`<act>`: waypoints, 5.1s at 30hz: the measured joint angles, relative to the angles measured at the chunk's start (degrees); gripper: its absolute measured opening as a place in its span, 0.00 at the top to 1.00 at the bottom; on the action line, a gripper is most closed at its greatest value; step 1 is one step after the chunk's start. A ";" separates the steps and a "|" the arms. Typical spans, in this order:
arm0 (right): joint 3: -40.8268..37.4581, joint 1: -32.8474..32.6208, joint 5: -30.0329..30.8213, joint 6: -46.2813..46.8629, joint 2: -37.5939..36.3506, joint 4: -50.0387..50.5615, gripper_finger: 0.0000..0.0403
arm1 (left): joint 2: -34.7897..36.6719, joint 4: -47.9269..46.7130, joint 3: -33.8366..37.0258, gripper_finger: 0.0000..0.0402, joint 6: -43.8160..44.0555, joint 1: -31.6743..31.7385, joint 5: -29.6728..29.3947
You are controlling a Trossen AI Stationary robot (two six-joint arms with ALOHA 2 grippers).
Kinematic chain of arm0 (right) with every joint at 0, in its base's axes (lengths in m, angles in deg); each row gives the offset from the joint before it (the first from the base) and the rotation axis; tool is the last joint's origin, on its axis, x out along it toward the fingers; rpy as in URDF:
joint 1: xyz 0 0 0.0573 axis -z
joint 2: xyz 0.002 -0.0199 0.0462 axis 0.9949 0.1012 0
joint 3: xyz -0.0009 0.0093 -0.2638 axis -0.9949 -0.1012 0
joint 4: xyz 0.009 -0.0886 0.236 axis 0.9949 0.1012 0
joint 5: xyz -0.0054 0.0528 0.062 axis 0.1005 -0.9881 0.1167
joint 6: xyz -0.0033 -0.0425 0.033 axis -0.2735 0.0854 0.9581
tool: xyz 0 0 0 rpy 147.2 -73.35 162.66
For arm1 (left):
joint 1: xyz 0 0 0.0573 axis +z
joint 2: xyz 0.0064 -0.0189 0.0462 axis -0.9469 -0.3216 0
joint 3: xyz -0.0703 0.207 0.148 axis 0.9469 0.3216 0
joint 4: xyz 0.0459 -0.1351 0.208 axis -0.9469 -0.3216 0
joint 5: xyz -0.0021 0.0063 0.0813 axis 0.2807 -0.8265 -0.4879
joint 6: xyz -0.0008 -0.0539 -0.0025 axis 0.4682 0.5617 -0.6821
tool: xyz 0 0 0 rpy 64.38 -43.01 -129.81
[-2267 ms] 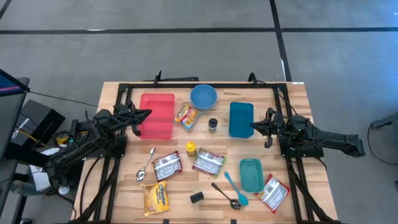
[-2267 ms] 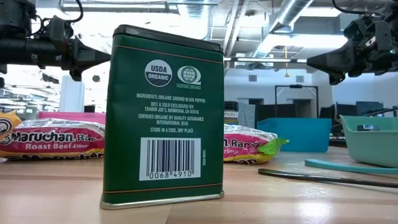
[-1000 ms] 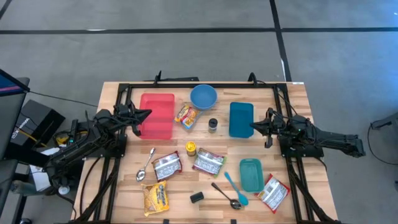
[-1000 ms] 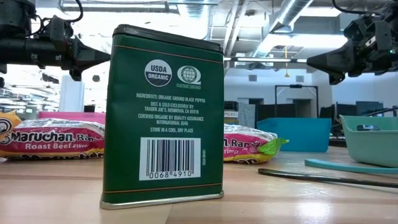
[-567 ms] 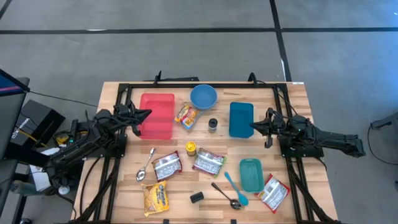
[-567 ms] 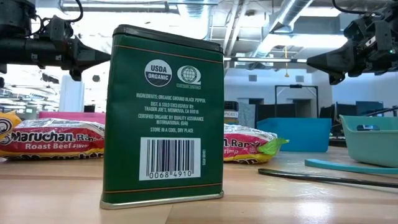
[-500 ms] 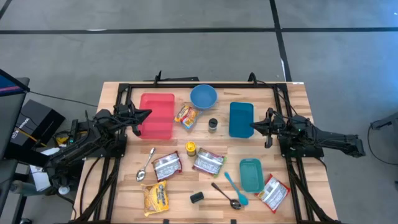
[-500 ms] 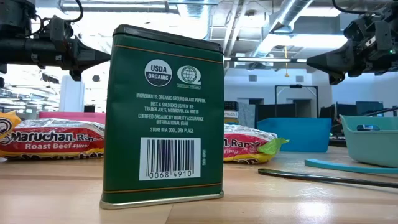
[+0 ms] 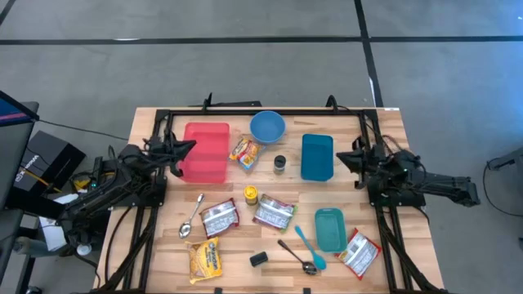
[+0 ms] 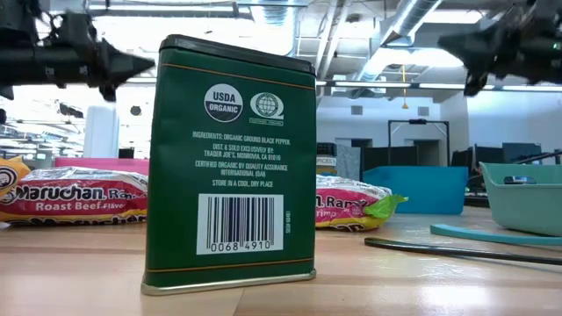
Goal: Pick & Place Food Item
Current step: Put the black seasoning bottle into the blue bin
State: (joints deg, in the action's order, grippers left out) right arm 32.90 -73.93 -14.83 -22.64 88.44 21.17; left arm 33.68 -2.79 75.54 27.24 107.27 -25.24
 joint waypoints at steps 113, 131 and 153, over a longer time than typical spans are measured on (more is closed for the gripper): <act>49.92 -2.75 5.83 5.87 79.41 35.71 0.67 | -16.61 36.58 0.02 1.00 3.45 -0.02 0.02; 49.92 -2.75 6.01 -4.97 79.49 32.58 0.22 | -16.61 36.56 0.01 1.00 3.43 -0.02 0.02; 49.79 -0.72 6.05 -4.97 89.17 26.37 0.24 | -16.61 36.54 0.01 1.00 3.43 -0.02 -0.02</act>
State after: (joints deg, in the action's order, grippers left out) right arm 82.69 -74.65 -8.78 -27.61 177.61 47.54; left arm 17.07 33.75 75.56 30.67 107.25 -25.26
